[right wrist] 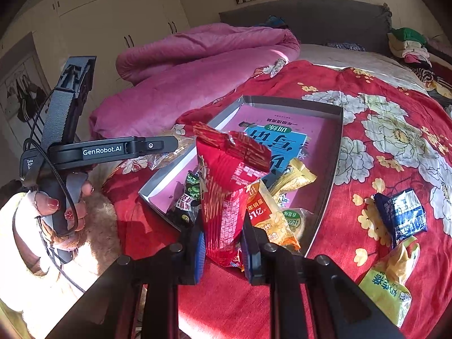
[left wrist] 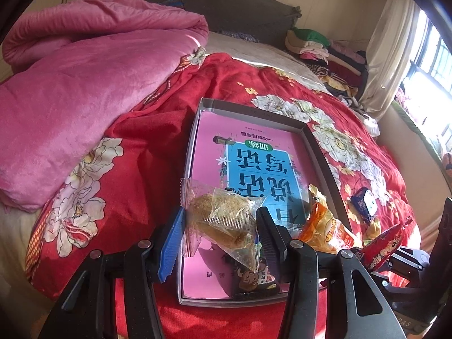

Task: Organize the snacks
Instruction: 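Lower the red wrapper into the tray and open the right gripper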

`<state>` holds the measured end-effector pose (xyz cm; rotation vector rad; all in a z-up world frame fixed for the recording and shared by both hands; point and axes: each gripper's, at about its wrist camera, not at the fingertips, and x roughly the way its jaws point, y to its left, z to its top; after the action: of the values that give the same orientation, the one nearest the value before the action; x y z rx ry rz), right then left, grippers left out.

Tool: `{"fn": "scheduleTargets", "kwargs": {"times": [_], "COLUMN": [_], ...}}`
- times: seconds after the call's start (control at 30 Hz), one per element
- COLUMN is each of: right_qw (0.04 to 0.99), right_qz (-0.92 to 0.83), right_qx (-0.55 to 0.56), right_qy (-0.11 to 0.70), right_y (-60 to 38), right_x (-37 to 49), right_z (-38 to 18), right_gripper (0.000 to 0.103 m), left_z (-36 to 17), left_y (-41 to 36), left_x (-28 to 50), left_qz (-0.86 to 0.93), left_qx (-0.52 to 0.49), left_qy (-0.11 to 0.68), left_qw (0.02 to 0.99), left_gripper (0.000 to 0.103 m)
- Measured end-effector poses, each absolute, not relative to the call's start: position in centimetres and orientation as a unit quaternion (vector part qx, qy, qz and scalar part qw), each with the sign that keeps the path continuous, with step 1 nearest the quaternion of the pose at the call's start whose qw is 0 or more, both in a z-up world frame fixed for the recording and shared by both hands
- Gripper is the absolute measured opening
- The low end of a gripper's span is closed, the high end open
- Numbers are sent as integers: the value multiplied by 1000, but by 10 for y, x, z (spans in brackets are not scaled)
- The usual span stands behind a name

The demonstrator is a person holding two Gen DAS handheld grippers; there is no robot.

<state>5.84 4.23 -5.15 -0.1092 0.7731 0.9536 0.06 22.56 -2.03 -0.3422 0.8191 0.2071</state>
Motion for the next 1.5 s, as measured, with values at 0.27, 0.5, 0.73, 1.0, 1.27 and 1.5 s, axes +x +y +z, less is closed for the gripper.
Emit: {"fn": "scheduleTargets", "kwargs": {"times": [0.27,0.5,0.73,1.0,1.27,1.5], "right_qw": [816,818,819,820,820,822], "right_qz": [443,442,443,444,444,440], "right_qx": [-58,-59,-53,-60,-58,-56], "right_qy": [367,363,362,357,357,356], "right_y": [49,52,56,68,70,68], "right_x": [69,76,86,93,92,93], "right_z": [-59,-59,-58,-57,-59,-58], "right_gripper": [22,22,22,22,22,22], "left_z": [-27,-31,-35,-36,-39,-40], "left_y": [223,221,215,212,212,209], "left_x": [6,9,13,15,19,20], "left_qz": [98,99,98,101,104,104], "left_qx": [-158,-154,-138,-131,-127,-120], "left_qy": [407,414,421,423,423,423], "left_qw": [894,892,891,891,891,892], "left_gripper": [53,53,53,53,54,54]}}
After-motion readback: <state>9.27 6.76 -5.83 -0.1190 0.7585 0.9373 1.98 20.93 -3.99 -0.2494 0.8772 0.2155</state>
